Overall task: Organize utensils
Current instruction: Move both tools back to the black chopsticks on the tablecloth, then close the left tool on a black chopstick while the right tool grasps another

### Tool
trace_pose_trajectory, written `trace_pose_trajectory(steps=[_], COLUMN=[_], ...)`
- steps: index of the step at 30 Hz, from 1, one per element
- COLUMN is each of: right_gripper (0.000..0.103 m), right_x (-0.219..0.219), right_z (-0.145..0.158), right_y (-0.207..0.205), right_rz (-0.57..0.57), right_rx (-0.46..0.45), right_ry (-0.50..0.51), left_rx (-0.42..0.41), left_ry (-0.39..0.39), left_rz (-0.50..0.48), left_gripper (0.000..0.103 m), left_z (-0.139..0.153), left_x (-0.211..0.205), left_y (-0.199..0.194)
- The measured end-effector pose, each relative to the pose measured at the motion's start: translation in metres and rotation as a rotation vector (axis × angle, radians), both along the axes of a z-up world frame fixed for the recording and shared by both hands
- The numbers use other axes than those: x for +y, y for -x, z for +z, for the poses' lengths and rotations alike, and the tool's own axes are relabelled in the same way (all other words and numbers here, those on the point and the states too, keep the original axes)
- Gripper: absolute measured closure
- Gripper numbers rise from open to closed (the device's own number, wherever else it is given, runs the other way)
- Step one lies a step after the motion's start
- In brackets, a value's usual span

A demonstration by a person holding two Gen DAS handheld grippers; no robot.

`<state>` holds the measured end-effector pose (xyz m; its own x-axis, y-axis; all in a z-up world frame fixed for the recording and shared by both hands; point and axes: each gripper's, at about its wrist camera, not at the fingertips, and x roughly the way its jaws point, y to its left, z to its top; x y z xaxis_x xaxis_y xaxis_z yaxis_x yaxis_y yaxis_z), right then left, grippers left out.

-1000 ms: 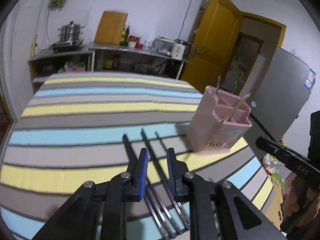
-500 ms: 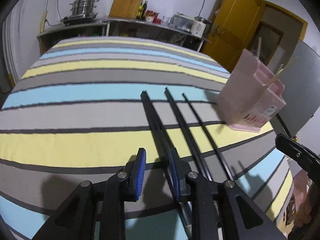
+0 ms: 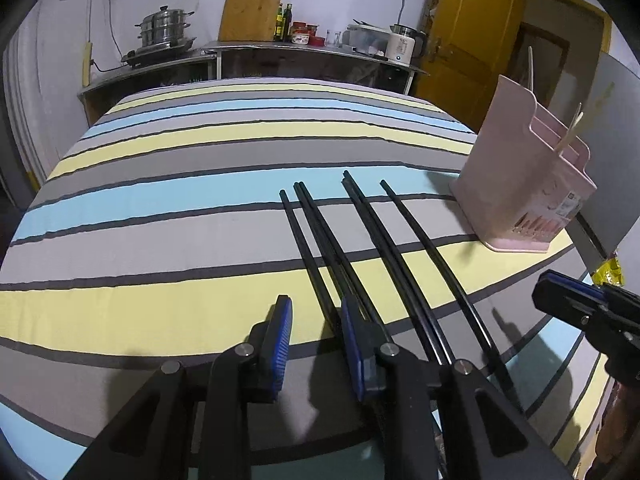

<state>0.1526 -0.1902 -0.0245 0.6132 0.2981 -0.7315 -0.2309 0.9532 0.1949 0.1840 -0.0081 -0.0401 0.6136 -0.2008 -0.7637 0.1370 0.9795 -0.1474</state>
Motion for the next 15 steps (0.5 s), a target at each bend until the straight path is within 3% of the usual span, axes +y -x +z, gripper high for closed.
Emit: trace_pose_trajectory(steps=[2,7,15], right_gripper=[0.088,0.088,0.088], right_x=[0.001,0.007,0.020], right_z=[-0.003,-0.010,-0.023], right_y=[-0.002,-0.012,-0.030], right_rz=[0.003,0.011,0.028], right_rx=[0.005,0.019,0.044], right_ry=[0.003,0.014,0.036], left_rx=[0.000,0.003,0.022], left_ry=[-0.021,-0.081,-0.051], left_rz=[0.000,-0.006,-0.050], left_gripper=[0.077,0.090,0.094], left_z=[0.000,0.000,0.000], left_x=[-0.003,-0.004,0.022], left_y=[-0.002,-0.010,-0.010])
